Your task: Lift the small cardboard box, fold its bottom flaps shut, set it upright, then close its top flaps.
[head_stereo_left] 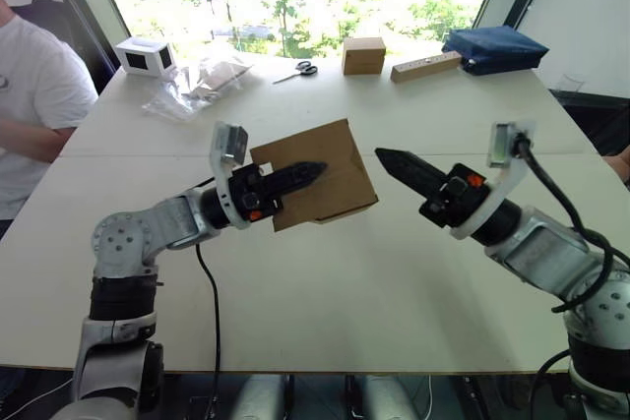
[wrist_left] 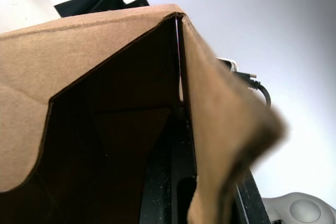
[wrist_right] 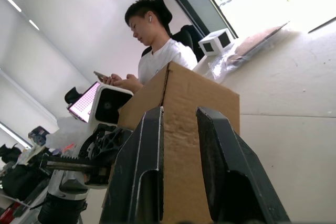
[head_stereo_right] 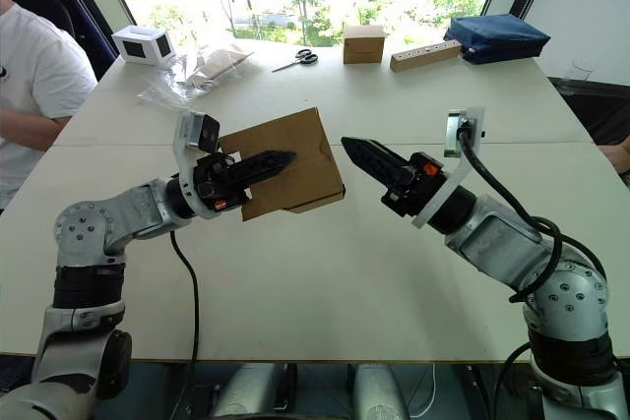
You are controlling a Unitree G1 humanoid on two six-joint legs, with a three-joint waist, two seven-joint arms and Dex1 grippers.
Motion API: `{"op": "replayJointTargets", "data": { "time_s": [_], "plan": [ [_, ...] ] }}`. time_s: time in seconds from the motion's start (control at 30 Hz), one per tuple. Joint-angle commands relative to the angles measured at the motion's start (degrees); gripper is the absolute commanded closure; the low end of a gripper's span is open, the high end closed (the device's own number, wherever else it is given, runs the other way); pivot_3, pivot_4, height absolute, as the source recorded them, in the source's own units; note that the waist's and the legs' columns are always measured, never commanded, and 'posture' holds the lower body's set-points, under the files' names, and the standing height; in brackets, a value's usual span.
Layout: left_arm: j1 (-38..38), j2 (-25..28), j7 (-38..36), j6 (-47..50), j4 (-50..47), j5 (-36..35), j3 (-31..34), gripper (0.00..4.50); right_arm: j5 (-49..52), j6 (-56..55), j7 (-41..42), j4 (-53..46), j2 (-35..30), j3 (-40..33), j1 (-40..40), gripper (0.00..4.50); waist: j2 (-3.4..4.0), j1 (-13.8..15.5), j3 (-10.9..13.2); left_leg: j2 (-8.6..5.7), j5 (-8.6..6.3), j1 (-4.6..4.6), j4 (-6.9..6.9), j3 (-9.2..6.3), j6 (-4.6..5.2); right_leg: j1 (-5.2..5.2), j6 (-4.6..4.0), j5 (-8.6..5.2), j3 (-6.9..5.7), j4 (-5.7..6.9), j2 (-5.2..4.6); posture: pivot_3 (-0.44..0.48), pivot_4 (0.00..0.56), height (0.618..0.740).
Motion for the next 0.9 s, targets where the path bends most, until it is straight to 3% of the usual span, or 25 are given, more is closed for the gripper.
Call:
{"op": "replayJointTargets", "data": {
  "time_s": [0.03, 0.2, 0.33, 0.47, 0.57, 0.7, 0.9],
  "plan": [
    [-0.63, 1.07, -1.34, -0.01, -1.68, 0.44, -0.28, 4.50, -2.70, -0.50, 1.33, -1.02, -0.34, -1.20, 0.15, 4.47, 0.00, 0.00, 0.00, 0.00, 0.00, 0.00, 0.00, 0.00, 0.00, 0.00, 0.00, 0.00, 0.00, 0.00, 0.00, 0.000, 0.150, 0.740],
    [-7.52, 9.97, -7.77, 5.33, -1.15, 14.63, -7.19, 4.50, -10.85, 2.22, 6.69, -1.46, -4.61, -0.11, 1.01, 4.47, -0.03, 0.08, 0.02, -0.01, 0.00, -0.04, 0.00, 0.00, 0.00, -0.03, 0.00, 0.00, -0.01, 0.00, 0.07, 0.000, 0.150, 0.740],
    [-18.83, 20.04, -25.99, 4.05, 0.57, 32.03, -20.11, 4.50, -15.43, 3.52, 10.12, -0.90, -6.84, -0.05, 2.03, 4.47, -0.05, 0.04, 0.04, -0.02, -0.02, -0.06, -0.01, 0.02, 0.05, -0.03, 0.00, 0.00, -0.02, -0.05, 0.10, 0.000, 0.150, 0.740],
    [-32.54, 26.55, -49.98, -10.73, 2.78, 56.62, -41.12, 4.50, -27.49, 2.97, 18.49, -4.08, -13.11, 0.21, 7.45, 4.47, -0.05, 0.21, 0.04, -0.05, -0.03, -0.23, -0.03, 0.02, 0.05, -0.14, -0.01, -0.01, -0.06, -0.14, 0.25, 0.000, 0.150, 0.740],
    [-36.94, 26.00, -60.99, -23.88, 7.03, 70.03, -48.64, 4.50, -31.85, 1.78, 21.48, -4.89, -14.01, -0.55, 10.45, 4.47, -0.04, -0.03, 0.03, -0.04, -0.08, -0.23, -0.05, 0.05, 0.15, -0.12, -0.01, -0.01, -0.05, -0.23, 0.20, 0.000, 0.150, 0.740],
    [-43.27, 19.98, -70.21, -38.51, 16.73, 85.04, -56.37, 4.50, -33.29, 1.78, 21.80, -6.55, -12.53, -1.74, 11.44, 4.47, -0.13, 0.08, 0.09, 0.00, -0.10, -0.27, -0.04, 0.08, 0.19, -0.21, -0.01, -0.01, -0.03, -0.14, 0.08, 0.000, 0.150, 0.740],
    [-47.09, 9.89, -74.08, -51.54, 25.84, 98.29, -59.46, 4.50, -34.92, 2.46, 21.41, -7.52, -10.92, -1.46, 10.80, 4.47, -0.22, 0.13, 0.17, -0.02, -0.12, -0.35, 0.02, 0.06, 0.26, -0.21, 0.02, 0.00, -0.05, -0.16, 0.05, 0.000, 0.150, 0.740]
  ]
}}
